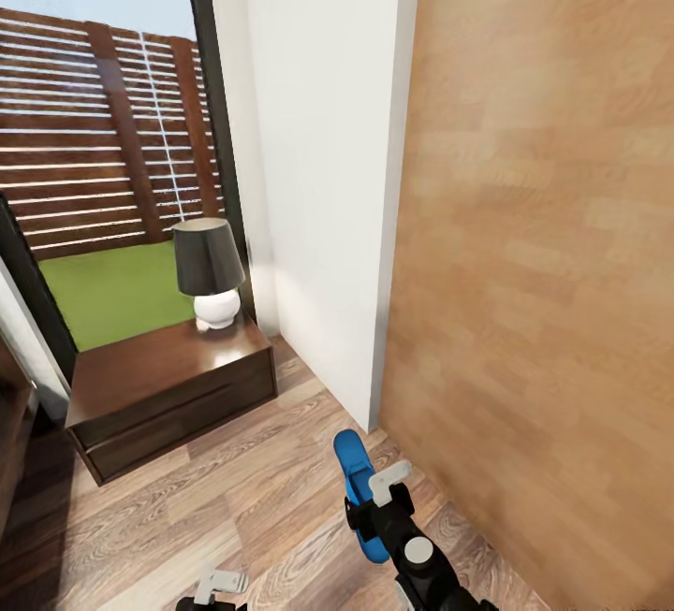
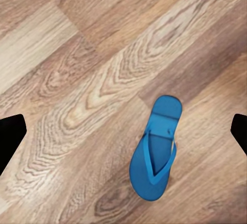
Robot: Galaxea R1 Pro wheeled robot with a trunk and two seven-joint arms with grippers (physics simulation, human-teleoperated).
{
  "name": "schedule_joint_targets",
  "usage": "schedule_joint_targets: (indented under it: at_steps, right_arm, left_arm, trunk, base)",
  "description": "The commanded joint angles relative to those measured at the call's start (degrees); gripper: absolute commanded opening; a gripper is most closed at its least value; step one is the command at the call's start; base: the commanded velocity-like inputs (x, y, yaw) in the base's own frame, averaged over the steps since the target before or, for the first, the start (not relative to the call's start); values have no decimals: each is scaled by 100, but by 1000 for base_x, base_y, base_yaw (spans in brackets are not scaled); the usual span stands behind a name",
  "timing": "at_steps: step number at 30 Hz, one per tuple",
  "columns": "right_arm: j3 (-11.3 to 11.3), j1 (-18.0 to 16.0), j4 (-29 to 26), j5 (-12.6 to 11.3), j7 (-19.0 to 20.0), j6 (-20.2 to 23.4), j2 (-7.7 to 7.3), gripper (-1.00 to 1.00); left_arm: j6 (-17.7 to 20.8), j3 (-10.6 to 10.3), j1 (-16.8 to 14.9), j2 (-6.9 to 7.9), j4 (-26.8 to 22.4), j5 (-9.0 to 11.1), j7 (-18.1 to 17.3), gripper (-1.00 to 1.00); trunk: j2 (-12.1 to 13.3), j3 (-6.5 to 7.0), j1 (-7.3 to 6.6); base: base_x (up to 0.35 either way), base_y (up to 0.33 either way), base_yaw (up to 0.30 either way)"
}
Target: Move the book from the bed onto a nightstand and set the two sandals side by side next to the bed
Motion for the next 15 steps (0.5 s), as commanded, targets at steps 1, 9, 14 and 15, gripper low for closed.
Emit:
schedule_joint_targets:
  at_steps: [1,9,14,15]
  right_arm:
    - [15,-62,29,8,-42,41,10,-100]
    - [46,-176,55,40,-57,166,226,-100]
    - [56,-190,16,47,-62,422,316,-100]
    - [59,-191,4,48,-62,451,327,-100]
  left_arm:
    - [-13,-40,-3,5,1,20,-3,100]
    - [-5,-35,-7,9,-1,23,-12,100]
    - [-1,-30,-12,13,-6,23,-18,100]
    - [-2,-28,-14,15,-6,24,-19,100]
  trunk:
    - [-44,-24,22]
    - [-365,-168,198]
    - [-566,-257,307]
    - [-606,-275,329]
  base:
    - [0,0,0]
    - [0,0,0]
    - [0,0,0]
    - [0,0,0]
